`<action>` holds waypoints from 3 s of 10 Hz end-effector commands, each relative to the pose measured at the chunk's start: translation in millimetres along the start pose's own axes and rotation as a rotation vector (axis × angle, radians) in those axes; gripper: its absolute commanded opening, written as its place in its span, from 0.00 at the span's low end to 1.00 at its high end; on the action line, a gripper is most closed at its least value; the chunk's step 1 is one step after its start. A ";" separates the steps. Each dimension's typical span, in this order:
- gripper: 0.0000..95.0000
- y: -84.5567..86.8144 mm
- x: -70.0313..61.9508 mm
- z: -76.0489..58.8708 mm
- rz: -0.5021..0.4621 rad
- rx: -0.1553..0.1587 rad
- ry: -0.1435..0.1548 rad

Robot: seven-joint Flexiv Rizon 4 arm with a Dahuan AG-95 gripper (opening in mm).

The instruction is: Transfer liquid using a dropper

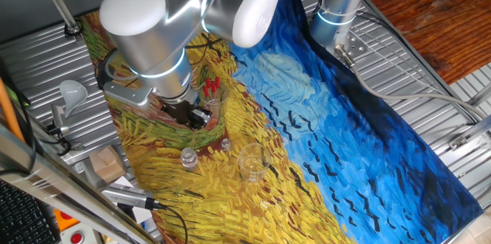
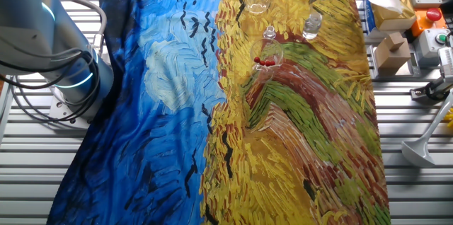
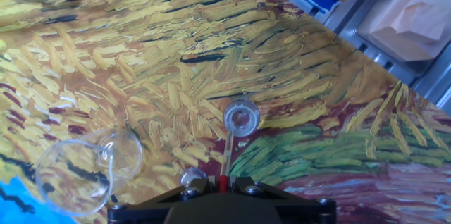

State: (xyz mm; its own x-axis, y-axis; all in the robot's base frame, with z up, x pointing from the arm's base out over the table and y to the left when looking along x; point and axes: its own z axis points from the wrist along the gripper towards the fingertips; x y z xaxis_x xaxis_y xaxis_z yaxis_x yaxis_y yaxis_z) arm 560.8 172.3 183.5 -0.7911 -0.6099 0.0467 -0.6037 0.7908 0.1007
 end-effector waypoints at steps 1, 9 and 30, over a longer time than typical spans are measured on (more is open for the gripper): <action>0.00 2.4 1.0 -2.2 0.006 0.000 0.003; 0.00 9.1 10.8 -17.8 0.010 -0.013 0.008; 0.00 26.7 34.0 -18.8 0.123 -0.039 -0.023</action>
State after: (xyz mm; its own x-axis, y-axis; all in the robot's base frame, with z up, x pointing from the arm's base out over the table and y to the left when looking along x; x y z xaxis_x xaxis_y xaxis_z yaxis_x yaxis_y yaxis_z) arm 519.9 171.2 206.1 -0.8619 -0.5056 0.0388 -0.4968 0.8572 0.1353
